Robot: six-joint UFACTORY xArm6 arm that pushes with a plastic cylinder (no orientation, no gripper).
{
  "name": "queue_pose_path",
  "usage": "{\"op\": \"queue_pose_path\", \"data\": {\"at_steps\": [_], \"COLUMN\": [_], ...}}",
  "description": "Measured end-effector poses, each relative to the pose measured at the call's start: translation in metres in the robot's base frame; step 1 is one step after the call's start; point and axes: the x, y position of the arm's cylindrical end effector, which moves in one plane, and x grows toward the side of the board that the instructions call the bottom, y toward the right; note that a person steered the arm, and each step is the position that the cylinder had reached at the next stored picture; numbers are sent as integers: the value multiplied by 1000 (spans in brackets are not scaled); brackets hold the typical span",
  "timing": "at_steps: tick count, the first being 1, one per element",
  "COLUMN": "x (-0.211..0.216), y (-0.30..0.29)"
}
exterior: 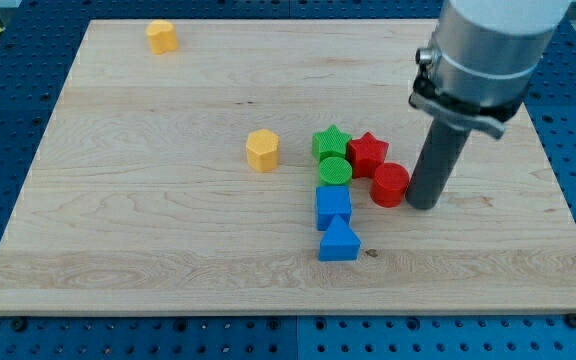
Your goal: Separate the green star and group of blocks
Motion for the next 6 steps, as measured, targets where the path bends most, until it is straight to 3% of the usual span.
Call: {"op": "queue_pose_path", "data": {"at_steps": [2, 3, 4, 6], "x": [38, -7, -33, -66], "y": [-14, -37, -37, -91]}}
